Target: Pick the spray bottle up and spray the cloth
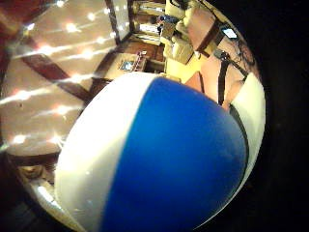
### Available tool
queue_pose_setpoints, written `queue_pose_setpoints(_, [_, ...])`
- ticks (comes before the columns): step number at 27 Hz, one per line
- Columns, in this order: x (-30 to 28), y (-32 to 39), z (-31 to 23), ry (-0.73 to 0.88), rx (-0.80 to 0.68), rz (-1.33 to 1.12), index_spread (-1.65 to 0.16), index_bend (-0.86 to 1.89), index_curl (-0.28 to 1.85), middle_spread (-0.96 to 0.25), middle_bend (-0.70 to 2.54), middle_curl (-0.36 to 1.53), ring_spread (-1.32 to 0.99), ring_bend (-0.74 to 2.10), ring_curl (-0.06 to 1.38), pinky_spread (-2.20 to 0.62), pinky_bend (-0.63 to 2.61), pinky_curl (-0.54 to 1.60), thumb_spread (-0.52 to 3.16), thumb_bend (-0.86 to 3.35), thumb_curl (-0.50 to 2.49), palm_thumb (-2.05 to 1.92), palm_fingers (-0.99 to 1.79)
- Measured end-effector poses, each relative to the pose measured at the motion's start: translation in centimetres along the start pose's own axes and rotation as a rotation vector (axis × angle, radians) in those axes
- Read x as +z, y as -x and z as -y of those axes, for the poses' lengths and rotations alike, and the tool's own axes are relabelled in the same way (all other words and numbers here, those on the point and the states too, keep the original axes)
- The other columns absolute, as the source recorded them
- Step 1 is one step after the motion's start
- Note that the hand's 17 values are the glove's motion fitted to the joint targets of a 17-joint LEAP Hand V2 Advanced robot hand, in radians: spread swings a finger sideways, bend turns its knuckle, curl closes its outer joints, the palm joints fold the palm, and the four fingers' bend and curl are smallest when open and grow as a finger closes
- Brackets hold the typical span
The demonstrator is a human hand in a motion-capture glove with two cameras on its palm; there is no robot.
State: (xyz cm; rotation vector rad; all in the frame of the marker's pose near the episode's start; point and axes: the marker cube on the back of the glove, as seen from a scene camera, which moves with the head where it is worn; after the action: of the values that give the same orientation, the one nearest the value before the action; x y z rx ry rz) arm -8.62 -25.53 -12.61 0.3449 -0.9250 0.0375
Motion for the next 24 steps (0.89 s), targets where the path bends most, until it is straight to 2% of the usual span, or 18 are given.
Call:
queue_pose_setpoints(6, [0.6, 3.0, 0.6, 0.208, -0.006, -0.215, -0.26, 0.37, 0.46, -0.19, 0.57, 0.51, -0.17, 0.66, 0.45, -0.30, 0.38, 0.40, 0.31, -0.03, 0.67, 0.94, 1.41])
queue_pose_setpoints(14, [4.8, 4.2, 1.3, 0.495, 0.034, -0.593, -0.26, 0.38, 0.49, -0.19, 0.58, 0.51, -0.17, 0.67, 0.45, -0.30, 0.39, 0.40, 0.27, -0.03, 0.70, 0.93, 1.40])
queue_pose_setpoints(24, [9.7, 0.9, 2.3, 0.679, 0.067, -0.960, -0.26, 0.37, 0.52, -0.19, 0.59, 0.51, -0.17, 0.68, 0.46, -0.30, 0.40, 0.40, 0.24, -0.03, 0.74, 0.93, 1.39])
